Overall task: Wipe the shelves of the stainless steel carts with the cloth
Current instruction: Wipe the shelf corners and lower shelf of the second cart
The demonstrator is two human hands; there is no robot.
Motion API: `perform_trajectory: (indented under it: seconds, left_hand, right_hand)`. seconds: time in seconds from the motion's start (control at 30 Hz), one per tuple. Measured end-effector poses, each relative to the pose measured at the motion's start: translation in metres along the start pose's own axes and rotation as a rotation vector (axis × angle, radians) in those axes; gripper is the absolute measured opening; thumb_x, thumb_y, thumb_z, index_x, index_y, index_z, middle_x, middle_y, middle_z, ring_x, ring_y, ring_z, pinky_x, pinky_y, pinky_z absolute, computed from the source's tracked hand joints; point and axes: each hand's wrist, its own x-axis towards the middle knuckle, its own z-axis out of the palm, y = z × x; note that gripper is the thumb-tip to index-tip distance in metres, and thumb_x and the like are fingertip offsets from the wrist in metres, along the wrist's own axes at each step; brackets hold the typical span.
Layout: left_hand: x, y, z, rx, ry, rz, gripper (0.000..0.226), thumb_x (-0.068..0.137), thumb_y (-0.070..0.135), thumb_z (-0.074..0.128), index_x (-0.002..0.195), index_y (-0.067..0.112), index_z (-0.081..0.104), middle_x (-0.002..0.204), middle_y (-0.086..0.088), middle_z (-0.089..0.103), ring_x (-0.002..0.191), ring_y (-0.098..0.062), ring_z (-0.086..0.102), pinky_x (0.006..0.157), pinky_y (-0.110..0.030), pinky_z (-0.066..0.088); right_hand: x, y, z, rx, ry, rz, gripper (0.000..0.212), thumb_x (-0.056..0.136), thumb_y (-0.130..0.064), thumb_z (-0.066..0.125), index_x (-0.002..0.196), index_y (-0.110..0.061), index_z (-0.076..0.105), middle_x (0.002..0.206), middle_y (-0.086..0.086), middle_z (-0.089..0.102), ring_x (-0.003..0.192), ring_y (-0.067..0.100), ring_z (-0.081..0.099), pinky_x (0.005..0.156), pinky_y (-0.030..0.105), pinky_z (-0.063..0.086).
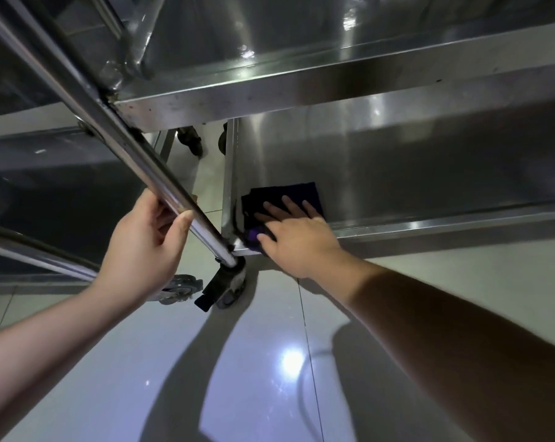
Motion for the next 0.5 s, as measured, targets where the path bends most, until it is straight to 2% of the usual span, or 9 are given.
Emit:
perform_trajectory:
  seconds: [0.07, 0.17, 0.23, 0.33, 0.43, 0.5]
  left_hand:
    - [0.0, 0.001, 0.0, 0.007, 0.0, 0.004, 0.022, 0.098, 0.037, 0.062, 0.118, 0.039, 0.054, 0.103, 0.045, 0.063, 0.098, 0.026, 0.059, 0.079, 0.003, 0.042]
    - [0.0, 0.003, 0.001, 0.014, 0.011, 0.003, 0.022, 0.099, 0.036, 0.062, 0.117, 0.043, 0.051, 0.101, 0.038, 0.065, 0.097, 0.024, 0.06, 0.079, -0.005, 0.047]
    - [-0.001, 0.004, 0.002, 0.007, 0.017, -0.006, 0.019, 0.097, 0.044, 0.059, 0.115, 0.046, 0.051, 0.102, 0.037, 0.064, 0.097, 0.025, 0.06, 0.081, -0.012, 0.047]
    - [-0.002, 0.008, 0.003, 0.01, 0.017, -0.001, 0.017, 0.093, 0.055, 0.054, 0.11, 0.057, 0.05, 0.102, 0.046, 0.062, 0.098, 0.026, 0.059, 0.078, -0.009, 0.046]
    - [-0.002, 0.007, 0.005, -0.01, 0.016, 0.001, 0.017, 0.099, 0.044, 0.059, 0.112, 0.052, 0.051, 0.106, 0.047, 0.062, 0.101, 0.024, 0.059, 0.077, -0.001, 0.047]
    - [0.0, 0.006, 0.004, -0.027, 0.014, -0.016, 0.019, 0.1, 0.039, 0.06, 0.114, 0.049, 0.051, 0.108, 0.042, 0.064, 0.105, 0.019, 0.062, 0.081, -0.002, 0.046]
  right_hand:
    - [-0.014, 0.041, -0.007, 0.001, 0.054, 0.087, 0.062, 0.096, -0.06, 0.021, 0.155, -0.046, 0.031, 0.167, -0.022, 0.018, 0.157, 0.013, 0.008, 0.125, 0.045, 0.006]
    - [-0.033, 0.121, -0.025, -0.015, 0.11, 0.292, 0.059, 0.099, -0.055, 0.025, 0.157, -0.047, 0.024, 0.168, -0.021, 0.014, 0.156, 0.011, 0.008, 0.126, 0.043, 0.005]
    - [-0.046, 0.171, -0.04, -0.019, 0.13, 0.41, 0.057, 0.103, -0.051, 0.031, 0.159, -0.045, 0.023, 0.169, -0.019, 0.013, 0.157, 0.013, 0.009, 0.126, 0.043, 0.007]
    - [-0.066, 0.231, -0.058, -0.008, 0.175, 0.604, 0.057, 0.105, -0.047, 0.031, 0.16, -0.038, 0.023, 0.17, -0.012, 0.013, 0.157, 0.021, 0.011, 0.125, 0.046, 0.01]
    - [-0.068, 0.257, -0.065, 0.039, 0.12, 0.773, 0.06, 0.104, -0.049, 0.021, 0.162, -0.037, 0.013, 0.171, -0.012, 0.003, 0.157, 0.025, 0.001, 0.125, 0.049, 0.004]
    - [-0.051, 0.246, -0.064, 0.053, 0.089, 0.771, 0.062, 0.103, -0.051, 0.019, 0.163, -0.037, 0.01, 0.171, -0.012, 0.0, 0.157, 0.028, -0.002, 0.125, 0.052, 0.003]
